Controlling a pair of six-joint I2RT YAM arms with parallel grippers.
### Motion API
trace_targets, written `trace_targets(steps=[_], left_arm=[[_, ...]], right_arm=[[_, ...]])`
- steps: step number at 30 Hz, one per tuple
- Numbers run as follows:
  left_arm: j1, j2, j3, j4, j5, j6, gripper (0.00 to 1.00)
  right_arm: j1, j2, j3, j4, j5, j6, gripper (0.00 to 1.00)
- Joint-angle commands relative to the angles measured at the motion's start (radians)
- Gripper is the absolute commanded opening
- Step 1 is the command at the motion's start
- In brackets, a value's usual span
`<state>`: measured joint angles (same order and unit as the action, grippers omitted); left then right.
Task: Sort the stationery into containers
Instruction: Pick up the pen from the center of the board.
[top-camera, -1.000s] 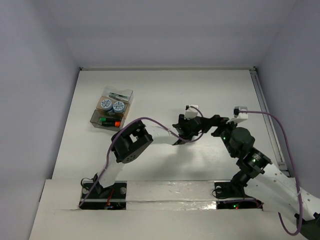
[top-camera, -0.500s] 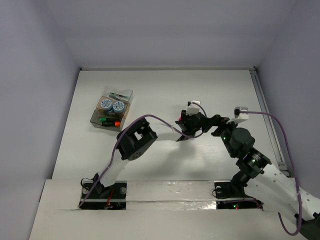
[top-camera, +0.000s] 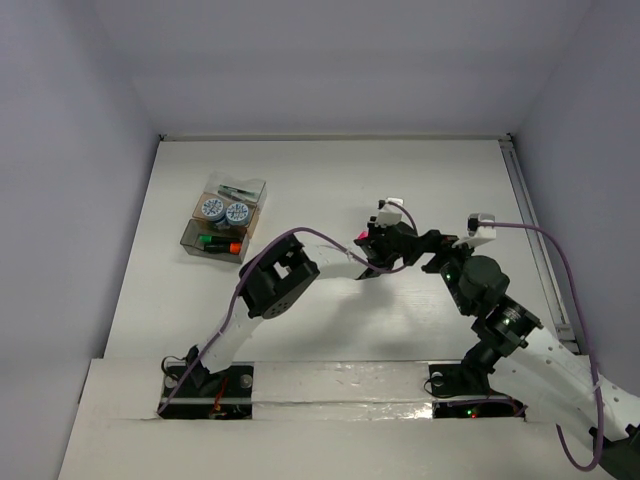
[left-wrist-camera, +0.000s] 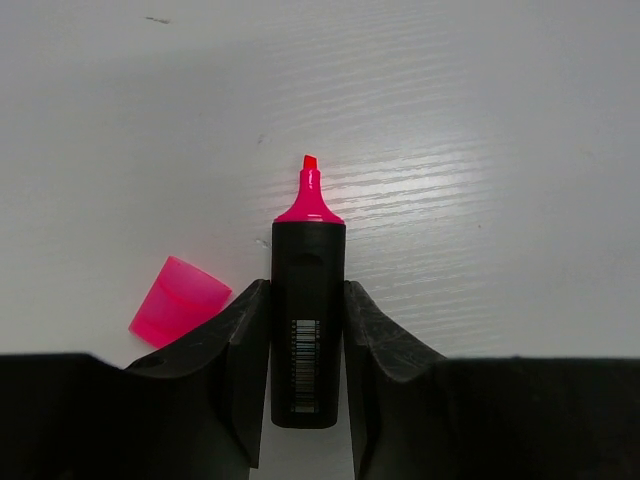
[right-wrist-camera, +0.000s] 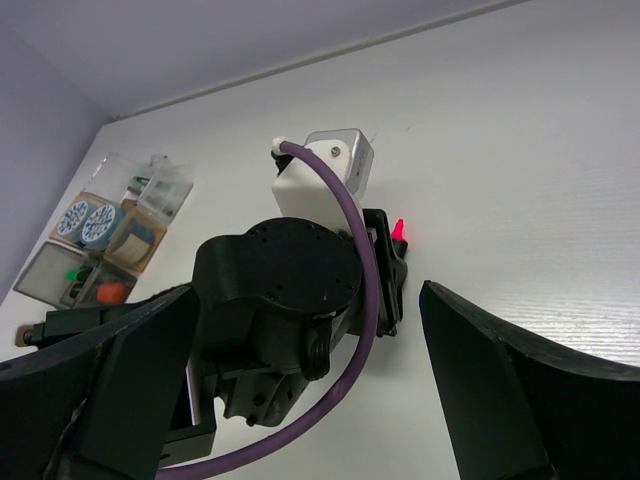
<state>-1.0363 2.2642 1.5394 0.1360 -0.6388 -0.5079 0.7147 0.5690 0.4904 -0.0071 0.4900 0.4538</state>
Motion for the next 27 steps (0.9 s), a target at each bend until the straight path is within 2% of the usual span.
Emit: trace_targets(steps=[1,3,4,6,10,20,27], left_arm=[[0.005,0.049,-0.005,-0.069,0.022,0.000,0.21],[0.005,0.043,-0.015,-0.065,0.019,0.003,0.16],[0.005,0.043,-0.018,-0.062,0.011,0.005,0.09],[0.005,0.034,-0.033,-0.055,0.004,0.008,0.00],[0.005,-0.037,-0.099,0.041,0.046,0.029,0.00],[-0.004,-0.404,-0.272,0.197,0.143,0.051,0.00],[-0.004,-0.681,-0.531,0.310,0.249,0.031,0.00]], right_arm=[[0.003,-0.014,-0.003,0.048,0.018,0.013,0.97],[0.003,-0.018,-0.003,0.045,0.019,0.013,0.97],[0.003,-0.024,-0.003,0.045,0.021,0.013,0.97],[0.003,-0.032,-0.001,0.039,0.025,0.013,0.97],[0.003,-0.046,-0.001,0.036,0.036,0.011,0.97],[0.003,-0.055,0.010,0.013,0.059,0.013,0.96],[0.003,-0.025,0.022,0.010,0.019,0.008,0.95]])
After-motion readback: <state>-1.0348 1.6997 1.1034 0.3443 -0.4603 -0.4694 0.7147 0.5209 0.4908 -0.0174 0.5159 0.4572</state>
